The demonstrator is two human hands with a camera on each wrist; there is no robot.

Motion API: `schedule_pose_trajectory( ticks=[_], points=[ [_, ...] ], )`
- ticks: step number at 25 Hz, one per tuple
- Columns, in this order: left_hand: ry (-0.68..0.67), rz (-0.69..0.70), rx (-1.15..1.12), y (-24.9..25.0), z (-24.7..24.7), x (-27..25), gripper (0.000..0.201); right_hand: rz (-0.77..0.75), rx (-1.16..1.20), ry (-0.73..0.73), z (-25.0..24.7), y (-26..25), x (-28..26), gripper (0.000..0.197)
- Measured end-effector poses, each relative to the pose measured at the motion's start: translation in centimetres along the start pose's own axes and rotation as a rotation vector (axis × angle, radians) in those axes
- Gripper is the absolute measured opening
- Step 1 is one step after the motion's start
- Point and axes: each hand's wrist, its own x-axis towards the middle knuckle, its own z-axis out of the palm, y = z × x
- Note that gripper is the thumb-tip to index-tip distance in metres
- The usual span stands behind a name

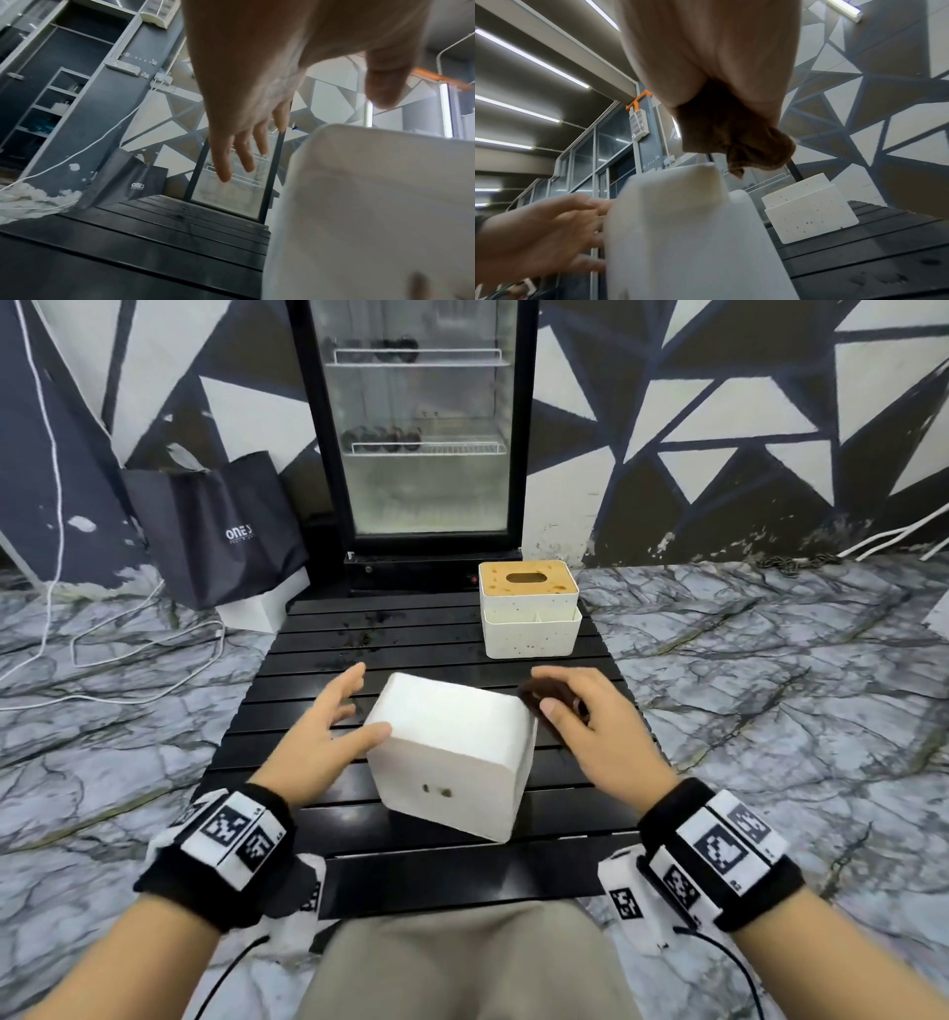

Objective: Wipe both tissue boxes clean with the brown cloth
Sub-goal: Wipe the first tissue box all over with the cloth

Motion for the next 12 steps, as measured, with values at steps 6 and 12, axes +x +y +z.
schedule_pose_trajectory(
  ticks=[6, 12],
  points=[
    [0.058, 0.016, 0.016, 0.6, 2.7, 0.0, 0.077, 0.114, -0.027, -0.105, 1.4, 0.4, -0.1, 0.028],
    [0.227, -0.052, 0.014, 1.3, 2.7, 0.9, 0.062, -0.074, -0.093, -0.331, 1.8, -1.3, -3.4, 0.031]
  ],
)
